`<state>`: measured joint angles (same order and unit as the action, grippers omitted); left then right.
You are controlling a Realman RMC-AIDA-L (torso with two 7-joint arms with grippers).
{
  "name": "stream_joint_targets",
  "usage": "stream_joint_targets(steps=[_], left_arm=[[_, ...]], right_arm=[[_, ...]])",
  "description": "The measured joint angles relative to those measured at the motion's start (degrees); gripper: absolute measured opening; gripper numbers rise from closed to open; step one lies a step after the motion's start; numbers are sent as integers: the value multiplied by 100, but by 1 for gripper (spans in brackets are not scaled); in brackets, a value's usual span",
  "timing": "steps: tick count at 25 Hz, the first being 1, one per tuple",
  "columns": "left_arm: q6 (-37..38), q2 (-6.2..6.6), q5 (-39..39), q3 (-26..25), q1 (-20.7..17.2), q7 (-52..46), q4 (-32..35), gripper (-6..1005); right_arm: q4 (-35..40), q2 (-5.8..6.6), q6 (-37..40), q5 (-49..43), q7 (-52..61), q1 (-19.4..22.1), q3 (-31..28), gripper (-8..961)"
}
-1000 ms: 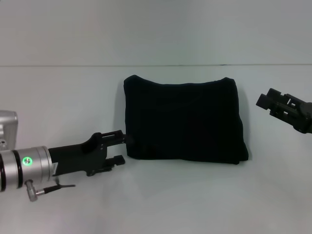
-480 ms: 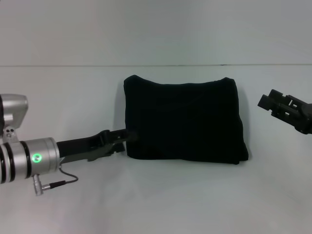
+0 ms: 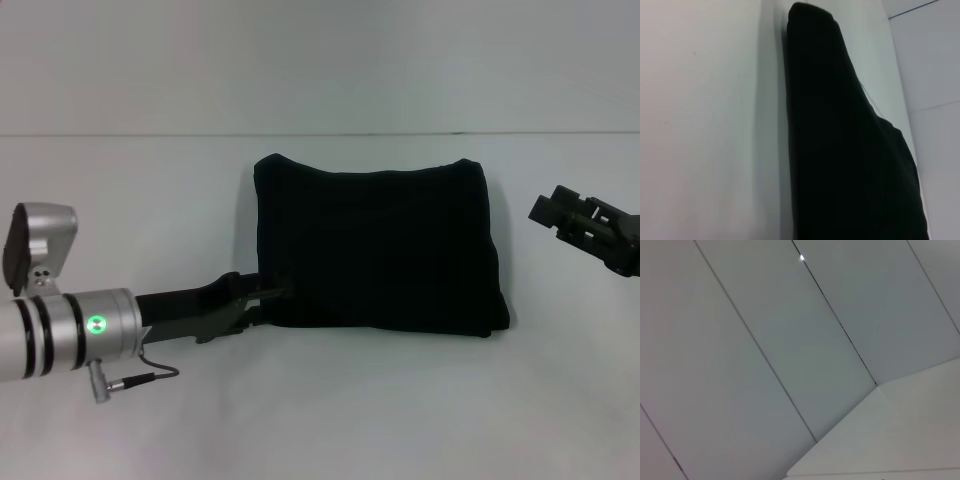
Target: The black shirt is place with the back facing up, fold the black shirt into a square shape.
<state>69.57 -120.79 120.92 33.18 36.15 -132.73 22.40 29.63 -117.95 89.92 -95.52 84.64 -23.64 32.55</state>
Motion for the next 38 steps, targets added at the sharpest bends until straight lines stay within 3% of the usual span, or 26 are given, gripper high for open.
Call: stream_joint_targets(steps=[13,24,34,38], left_arm=[[-408,4,42,116,217,-300,-90,670],[-322,7,33,109,219,-214,-51,453],[-101,6,12,66,124,-62,40,6],[178,21,10,65,-71,-52,256,1]], right_arm=[[-1,8,18,8,2,15,-78,704],[-1,9,-10,8,23,-42,-83,703],[-7,9,-17,7,26,-62,-83,704],[-10,9,-25,0,39,-63,-83,705]])
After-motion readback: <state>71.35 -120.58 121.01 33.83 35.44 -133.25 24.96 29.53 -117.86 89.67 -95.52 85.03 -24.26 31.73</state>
